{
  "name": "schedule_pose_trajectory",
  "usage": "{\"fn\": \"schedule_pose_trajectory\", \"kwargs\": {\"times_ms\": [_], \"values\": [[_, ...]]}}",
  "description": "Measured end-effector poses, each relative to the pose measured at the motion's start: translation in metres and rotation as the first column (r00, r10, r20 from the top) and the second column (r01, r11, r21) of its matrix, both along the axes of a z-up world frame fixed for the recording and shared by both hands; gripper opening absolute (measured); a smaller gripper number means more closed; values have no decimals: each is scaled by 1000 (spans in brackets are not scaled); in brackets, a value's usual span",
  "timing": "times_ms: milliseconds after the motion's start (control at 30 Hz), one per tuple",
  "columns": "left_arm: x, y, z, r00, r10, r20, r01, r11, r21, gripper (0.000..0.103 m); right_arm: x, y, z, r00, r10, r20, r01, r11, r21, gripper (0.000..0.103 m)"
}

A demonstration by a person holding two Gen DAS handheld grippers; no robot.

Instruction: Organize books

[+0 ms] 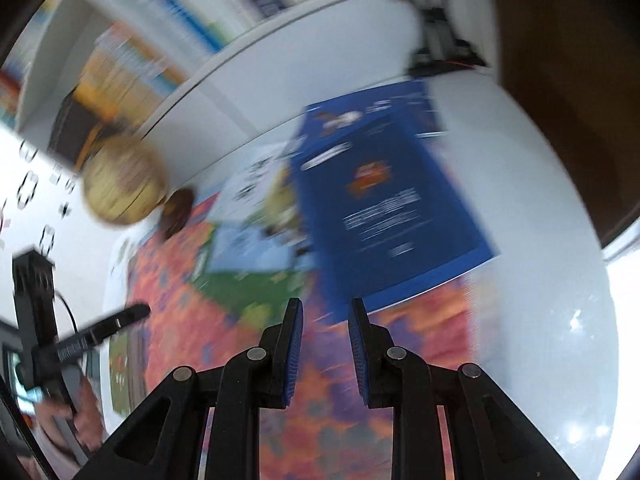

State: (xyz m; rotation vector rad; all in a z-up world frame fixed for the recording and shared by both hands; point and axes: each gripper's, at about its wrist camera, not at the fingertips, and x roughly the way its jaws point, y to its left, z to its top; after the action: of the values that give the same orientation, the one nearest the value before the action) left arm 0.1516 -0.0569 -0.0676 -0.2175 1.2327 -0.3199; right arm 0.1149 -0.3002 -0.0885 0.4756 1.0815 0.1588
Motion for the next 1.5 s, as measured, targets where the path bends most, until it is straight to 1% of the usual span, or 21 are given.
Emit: {"fn": "schedule_pose_trajectory", "kwargs": {"times_ms": [133,267,367,400,467,533,600,667,767,800,833,900,1000,1033,1067,1100,1167,1267,1300,1367,1500], "values": [[22,-56,-23,999,-35,-25,35,999,-1,47,25,-38,-14,999,-47,4,47,999,6,22],[38,-87,-44,998,-42,-46,42,999,5,47,60,-57,-37,997,-71,-18,71,997,-1,22],[47,-101,-62,997,-28,-72,28,1000,5,47,80,-63,-52,997,-70,-29,70,997,-12,22],[49,-103,-67,996,-27,-85,26,1000,-9,47,87,-65,-57,997,-71,-35,70,997,-15,22],[51,-107,-75,993,-36,-110,29,997,-67,48,95,-67,-66,997,-70,-44,69,998,-10,22],[49,-113,-73,995,-50,-86,43,996,-78,57,103,-68,-78,996,-67,-64,67,998,-5,22],[47,-119,-71,994,-81,-67,75,993,-87,57,106,-66,-90,994,-65,-88,64,998,-6,22],[45,-125,-70,992,-101,-70,96,992,-76,57,104,-66,-91,996,-66,-58,65,998,-10,22],[44,-132,-71,989,-124,-77,117,989,-90,57,105,-64,-92,997,-46,-56,48,998,32,22],[44,-134,-71,989,-126,-79,119,989,-84,57,106,-62,-91,998,-38,-54,39,999,17,22],[43,-135,-71,989,-129,-75,124,990,-73,57,106,-60,-89,998,-44,-47,43,999,-32,22],[41,-136,-71,987,-138,-81,132,989,-68,57,107,-59,-88,997,-56,-45,52,995,-91,22],[39,-135,-75,984,-141,-105,133,988,-78,57,106,-64,-88,994,-102,-41,97,989,-112,22],[39,-135,-78,983,-143,-115,135,988,-75,57,108,-65,-91,992,-116,-58,107,985,-134,27],[38,-135,-81,982,-145,-125,136,988,-78,57,110,-65,-94,988,-127,-82,114,982,-149,42],[38,-136,-85,980,-147,-135,136,987,-85,55,110,-67,-99,985,-138,-103,124,983,-135,48],[34,-135,-86,979,-154,-130,144,986,-84,53,107,-66,-101,989,-115,-94,112,993,-36,49],[33,-138,-84,973,-191,-127,178,978,-108,40,101,-50,-90,997,-46,-57,38,990,-136,48],[34,-141,-82,973,-200,-120,190,978,-90,39,97,-44,-85,998,-24,-49,15,986,-165,48],[27,-137,-76,974,-213,-73,210,976,-47,38,91,-36,-78,999,9,-47,-17,984,-175,48],[19,-113,-77,977,-185,-103,177,981,-78,37,69,-17,-70,995,79,-67,-89,982,-167,49]]}}
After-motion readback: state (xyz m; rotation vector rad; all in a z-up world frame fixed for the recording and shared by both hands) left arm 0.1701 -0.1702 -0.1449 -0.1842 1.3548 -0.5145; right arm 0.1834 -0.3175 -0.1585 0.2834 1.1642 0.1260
